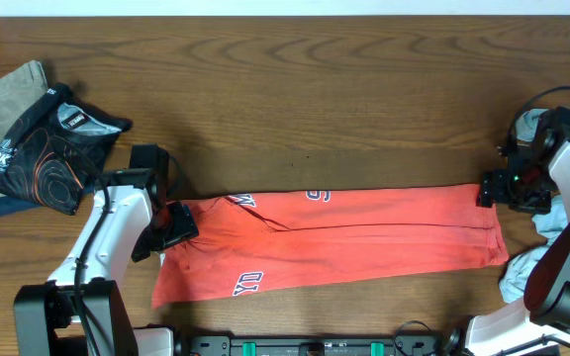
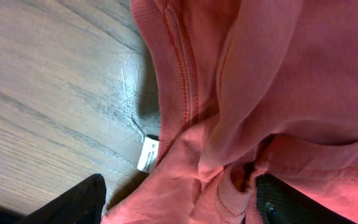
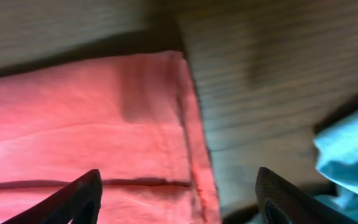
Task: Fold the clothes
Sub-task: 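Release the right end and move the right gripper to the strip's middle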
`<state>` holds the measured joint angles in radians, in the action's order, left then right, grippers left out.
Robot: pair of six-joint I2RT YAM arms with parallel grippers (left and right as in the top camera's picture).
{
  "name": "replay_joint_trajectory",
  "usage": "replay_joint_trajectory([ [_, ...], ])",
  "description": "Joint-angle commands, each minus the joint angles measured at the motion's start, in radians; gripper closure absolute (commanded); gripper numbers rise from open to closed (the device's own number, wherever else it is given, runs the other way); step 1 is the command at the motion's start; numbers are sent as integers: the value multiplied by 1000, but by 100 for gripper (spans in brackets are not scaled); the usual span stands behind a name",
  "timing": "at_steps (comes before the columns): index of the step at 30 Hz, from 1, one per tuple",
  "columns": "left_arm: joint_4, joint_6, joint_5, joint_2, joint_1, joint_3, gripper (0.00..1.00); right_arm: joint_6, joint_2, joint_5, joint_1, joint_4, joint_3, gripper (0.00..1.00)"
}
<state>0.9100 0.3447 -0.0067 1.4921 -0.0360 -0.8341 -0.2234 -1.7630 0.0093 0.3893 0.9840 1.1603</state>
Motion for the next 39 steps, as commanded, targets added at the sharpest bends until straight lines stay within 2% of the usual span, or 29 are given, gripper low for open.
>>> replay_joint_trajectory([
  [1,0,13,-2,4,-5,6,22,-12,2,35,12,-5,-48,21],
  [10,0,12,-2,4,-5,6,22,-47,2,43,12,-102,-227,22],
  [14,0,12,-1,4,-5,6,22,-47,2,42,12,-118,-237,22],
  [17,0,12,-1,4,-5,6,21,-47,2,17,12,-129,-237,27],
  [21,1,12,-2,4,-5,6,17,-47,2,-44,11,-148,-237,43],
  [27,6,12,-1,4,-5,5,16,-42,2,-44,12,-160,-237,99],
  [33,36,12,-1,2,-5,-5,15,52,2,-43,12,-150,-191,99],
  [39,64,13,-1,-3,-5,-18,5,93,2,-46,-5,-24,-26,99],
])
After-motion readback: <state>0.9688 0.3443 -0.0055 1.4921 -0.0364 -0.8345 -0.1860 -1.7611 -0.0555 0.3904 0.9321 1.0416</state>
